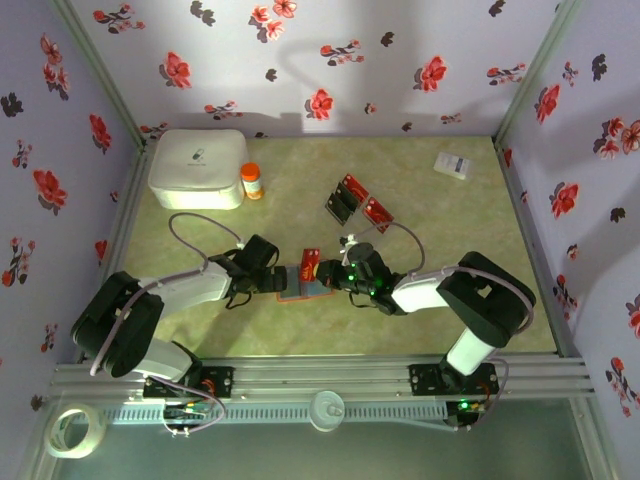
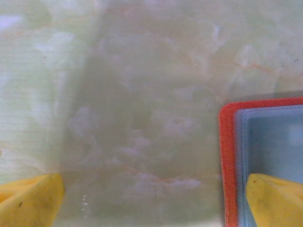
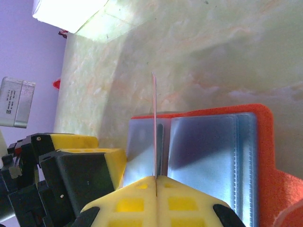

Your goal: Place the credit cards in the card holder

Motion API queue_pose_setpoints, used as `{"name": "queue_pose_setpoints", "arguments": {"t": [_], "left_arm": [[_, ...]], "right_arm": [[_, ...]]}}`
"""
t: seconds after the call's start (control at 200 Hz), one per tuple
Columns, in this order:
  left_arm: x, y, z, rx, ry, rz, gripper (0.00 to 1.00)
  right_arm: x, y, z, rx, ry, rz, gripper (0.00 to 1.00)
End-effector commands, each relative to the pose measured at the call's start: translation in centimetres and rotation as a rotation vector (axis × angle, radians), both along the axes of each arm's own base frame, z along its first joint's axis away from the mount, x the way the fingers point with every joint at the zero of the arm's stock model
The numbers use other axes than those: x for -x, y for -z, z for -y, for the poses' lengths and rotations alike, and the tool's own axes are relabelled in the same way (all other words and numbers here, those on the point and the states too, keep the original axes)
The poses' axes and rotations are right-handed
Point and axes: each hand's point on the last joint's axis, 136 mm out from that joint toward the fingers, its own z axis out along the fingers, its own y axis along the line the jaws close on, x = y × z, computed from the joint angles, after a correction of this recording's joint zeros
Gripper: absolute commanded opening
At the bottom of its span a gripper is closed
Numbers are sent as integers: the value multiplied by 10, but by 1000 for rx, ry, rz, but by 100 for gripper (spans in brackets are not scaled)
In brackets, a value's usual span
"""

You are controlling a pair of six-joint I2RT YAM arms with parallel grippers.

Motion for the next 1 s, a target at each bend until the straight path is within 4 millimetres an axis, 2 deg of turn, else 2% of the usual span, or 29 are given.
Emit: {"name": "queue_pose_setpoints", "arguments": {"t": [0.0, 0.375, 0.995], "left_arm": [[11, 14, -13, -55, -10, -35, 100], [11, 14, -13, -55, -11, -36, 100], [10, 13, -13, -55, -12, -34, 100]], "right_arm": [[5, 4, -1, -7, -13, -11, 0], [7, 14, 5, 10, 3, -19, 0], [15, 20, -6, -24, -57, -62, 0]]}}
